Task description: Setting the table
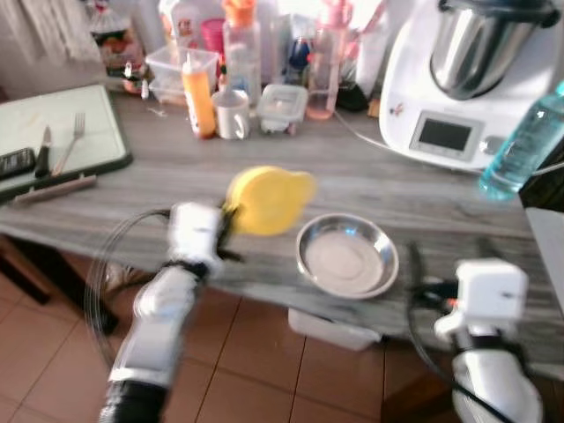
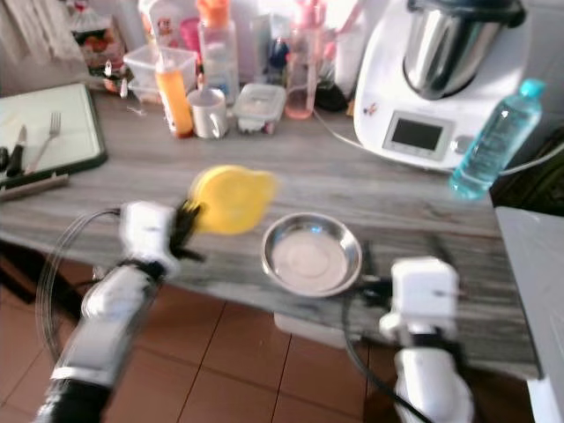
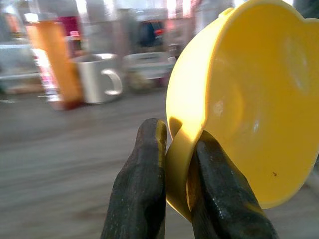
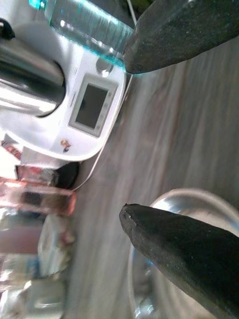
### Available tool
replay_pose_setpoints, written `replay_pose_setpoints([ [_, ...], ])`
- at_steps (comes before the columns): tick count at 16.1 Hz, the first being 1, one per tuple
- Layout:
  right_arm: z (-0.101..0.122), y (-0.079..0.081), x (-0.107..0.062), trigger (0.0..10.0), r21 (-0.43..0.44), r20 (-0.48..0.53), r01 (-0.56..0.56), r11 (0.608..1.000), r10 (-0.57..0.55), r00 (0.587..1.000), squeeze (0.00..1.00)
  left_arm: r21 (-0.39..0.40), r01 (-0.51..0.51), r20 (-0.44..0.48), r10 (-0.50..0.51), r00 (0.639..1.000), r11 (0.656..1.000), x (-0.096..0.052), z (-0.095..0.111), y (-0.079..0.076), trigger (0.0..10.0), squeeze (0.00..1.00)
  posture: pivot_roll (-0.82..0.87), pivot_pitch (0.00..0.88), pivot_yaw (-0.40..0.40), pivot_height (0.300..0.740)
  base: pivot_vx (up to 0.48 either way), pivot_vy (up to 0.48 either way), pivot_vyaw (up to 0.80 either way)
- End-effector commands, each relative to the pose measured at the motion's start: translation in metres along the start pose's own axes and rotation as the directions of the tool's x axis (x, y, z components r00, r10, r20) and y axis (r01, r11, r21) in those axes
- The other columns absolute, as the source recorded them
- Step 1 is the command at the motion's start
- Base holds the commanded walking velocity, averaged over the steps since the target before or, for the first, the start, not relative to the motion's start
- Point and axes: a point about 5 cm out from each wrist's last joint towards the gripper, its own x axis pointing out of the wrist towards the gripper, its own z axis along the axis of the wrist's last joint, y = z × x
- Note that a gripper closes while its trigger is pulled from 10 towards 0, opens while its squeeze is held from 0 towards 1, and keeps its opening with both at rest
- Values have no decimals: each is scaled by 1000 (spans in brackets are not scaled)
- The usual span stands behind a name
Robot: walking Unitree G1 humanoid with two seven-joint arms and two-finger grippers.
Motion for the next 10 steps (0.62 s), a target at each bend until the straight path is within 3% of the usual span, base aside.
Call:
replay_pose_setpoints([
  [1,-1,-4,-3,10000,-22,-16,2,1000,-2,1000,0,-15,35,20,-35,999,999,5,4,-11,10000,0,119,98,-13,740,296,0,0],
  [10,-3,3,-3,10000,-4,-23,-33,999,33,999,0,-8,47,-1,-47,999,999,2,1,-11,10000,0,130,98,-14,740,283,0,0],
])
